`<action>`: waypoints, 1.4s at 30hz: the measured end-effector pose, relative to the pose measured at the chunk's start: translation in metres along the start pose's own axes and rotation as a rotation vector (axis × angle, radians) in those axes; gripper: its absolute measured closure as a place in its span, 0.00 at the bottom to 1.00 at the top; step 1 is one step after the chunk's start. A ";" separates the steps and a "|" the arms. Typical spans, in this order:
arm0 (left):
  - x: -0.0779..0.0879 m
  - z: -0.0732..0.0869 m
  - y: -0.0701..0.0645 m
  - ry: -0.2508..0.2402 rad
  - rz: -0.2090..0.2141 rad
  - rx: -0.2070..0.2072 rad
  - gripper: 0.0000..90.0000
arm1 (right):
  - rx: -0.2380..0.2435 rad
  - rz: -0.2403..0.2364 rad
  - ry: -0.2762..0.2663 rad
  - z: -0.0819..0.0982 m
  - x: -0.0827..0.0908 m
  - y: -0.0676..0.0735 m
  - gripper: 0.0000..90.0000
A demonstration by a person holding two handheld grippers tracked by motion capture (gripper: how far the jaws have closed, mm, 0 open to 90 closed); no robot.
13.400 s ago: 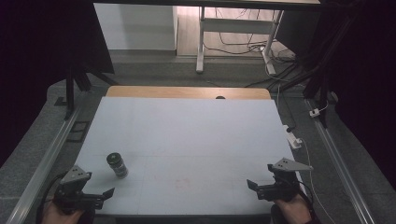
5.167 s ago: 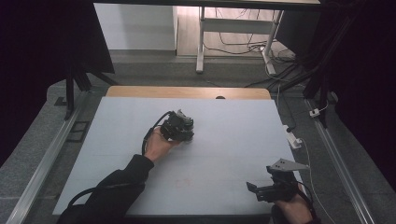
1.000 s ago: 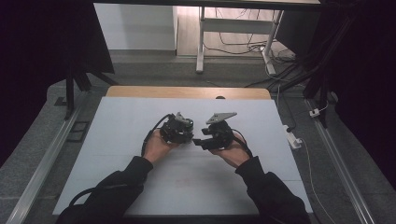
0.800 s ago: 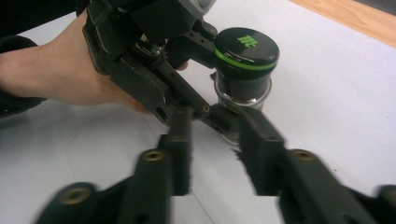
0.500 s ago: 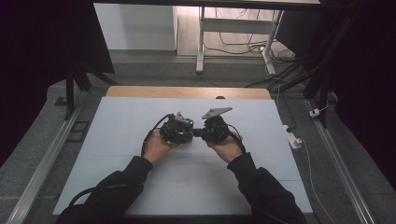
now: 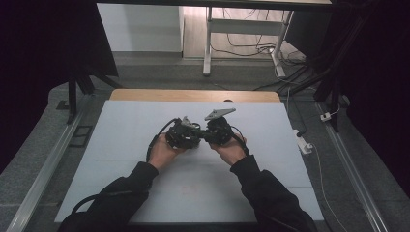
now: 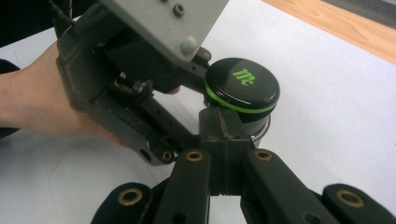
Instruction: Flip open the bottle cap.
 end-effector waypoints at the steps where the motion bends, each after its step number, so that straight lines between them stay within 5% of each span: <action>1: 0.000 0.000 0.000 -0.001 0.001 0.002 0.60 | 0.000 0.000 0.000 0.000 0.000 0.000 1.00; 42: -0.001 0.001 0.000 -0.019 0.005 -0.001 0.60 | -0.063 0.051 -0.068 -0.023 -0.001 -0.028 0.99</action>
Point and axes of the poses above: each handheld gripper's, and its own axes: x roughly backward along the jaws, z roughly out of its underside, y roughly to its left, the point moved 5 cm from there along -x, roughly forward along the jaws, and after that the axes turned 14 degrees about -z, right-handed, at the moved point
